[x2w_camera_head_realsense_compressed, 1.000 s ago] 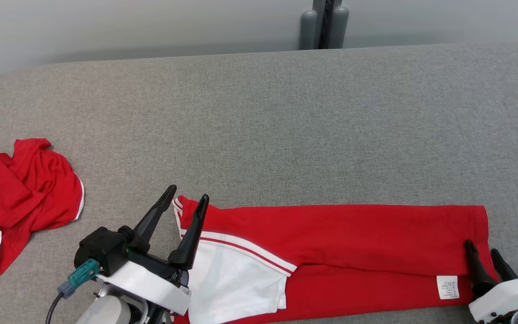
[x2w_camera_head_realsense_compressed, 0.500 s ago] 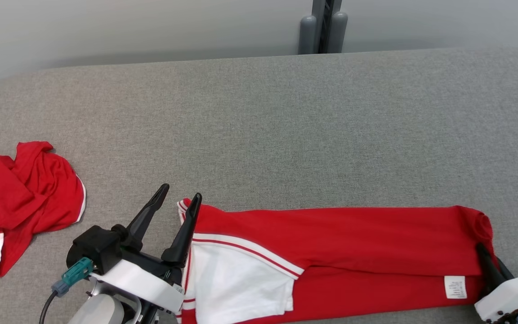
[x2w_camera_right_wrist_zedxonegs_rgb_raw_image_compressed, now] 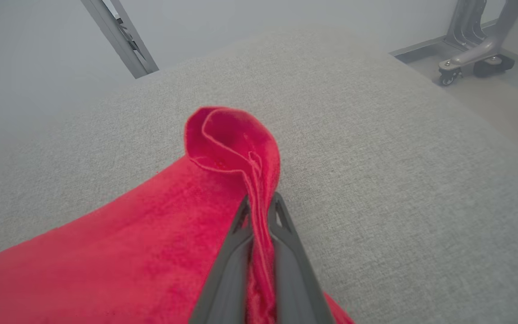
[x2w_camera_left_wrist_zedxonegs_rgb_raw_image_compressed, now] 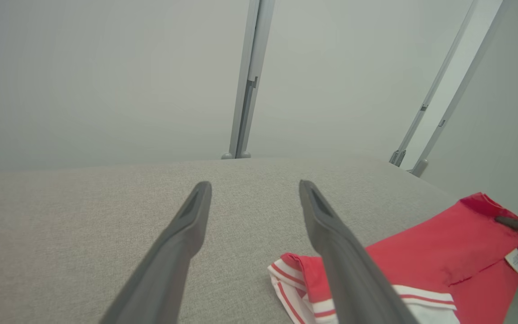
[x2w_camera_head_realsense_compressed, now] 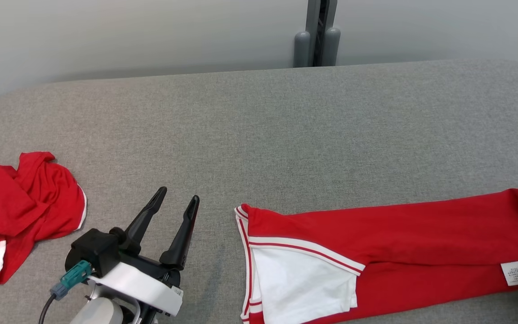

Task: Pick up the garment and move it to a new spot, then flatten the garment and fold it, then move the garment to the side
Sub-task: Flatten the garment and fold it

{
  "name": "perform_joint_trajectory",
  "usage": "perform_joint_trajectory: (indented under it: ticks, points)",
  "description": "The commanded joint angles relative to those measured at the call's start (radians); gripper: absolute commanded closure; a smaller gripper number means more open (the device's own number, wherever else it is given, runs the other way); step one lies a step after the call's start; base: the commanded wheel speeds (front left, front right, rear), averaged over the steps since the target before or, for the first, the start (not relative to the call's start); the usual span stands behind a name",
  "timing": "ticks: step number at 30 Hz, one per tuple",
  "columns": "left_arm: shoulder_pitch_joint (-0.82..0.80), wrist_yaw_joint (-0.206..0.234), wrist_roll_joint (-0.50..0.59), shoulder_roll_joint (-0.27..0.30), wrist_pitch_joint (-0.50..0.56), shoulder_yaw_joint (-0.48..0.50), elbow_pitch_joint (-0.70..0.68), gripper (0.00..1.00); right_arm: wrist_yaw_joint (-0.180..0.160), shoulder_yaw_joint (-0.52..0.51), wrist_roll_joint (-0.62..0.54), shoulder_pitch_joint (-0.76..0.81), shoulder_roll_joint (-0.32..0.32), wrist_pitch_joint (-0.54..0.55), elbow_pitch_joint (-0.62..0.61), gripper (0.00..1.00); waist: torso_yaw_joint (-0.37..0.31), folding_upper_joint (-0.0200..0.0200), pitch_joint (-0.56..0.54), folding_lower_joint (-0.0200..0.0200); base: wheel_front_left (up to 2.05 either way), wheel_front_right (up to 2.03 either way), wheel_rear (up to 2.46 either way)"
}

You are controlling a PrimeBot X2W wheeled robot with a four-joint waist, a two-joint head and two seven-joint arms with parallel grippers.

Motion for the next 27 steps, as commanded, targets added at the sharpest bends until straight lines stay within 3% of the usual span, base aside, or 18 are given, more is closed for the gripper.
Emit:
perform_joint_trajectory:
  ticks: [1, 7, 14, 18, 27]
  points:
    - [0.011, 0.005, -0.004, 0.002, -0.004, 0.006, 0.003, 0.00, -0.002, 0.011, -0.010, -0.005, -0.008, 0.005, -0.006, 1.00, -0.002, 0.0000, -0.007, 0.0000, 0.00, 0.00, 0.00]
    - [0.026, 0.007, -0.003, -0.009, -0.004, 0.008, -0.001, 0.00, -0.002, 0.087, -0.027, 0.010, -0.023, 0.057, -0.106, 1.00, -0.014, 0.0000, -0.025, 0.0000, 0.00, 0.00, 0.00]
    - [0.053, 0.012, -0.006, -0.009, -0.004, 0.019, -0.003, 0.00, -0.002, 0.096, 0.019, 0.056, -0.008, 0.187, -0.350, 1.00, -0.038, 0.0000, -0.054, 0.0000, 0.00, 0.00, 0.00]
    - [0.051, 0.012, -0.005, -0.010, -0.004, 0.030, -0.014, 0.00, -0.002, 0.067, 0.043, 0.092, 0.057, 0.286, -0.500, 1.00, -0.044, 0.0000, -0.057, 0.0000, 0.00, 0.00, 0.00]
    - [0.015, 0.014, -0.026, 0.048, 0.002, 0.085, -0.033, 0.00, -0.001, -0.003, 0.012, 0.212, 0.318, 0.509, -0.751, 1.00, -0.011, 0.0000, -0.043, 0.0000, 0.00, 0.00, 0.00]
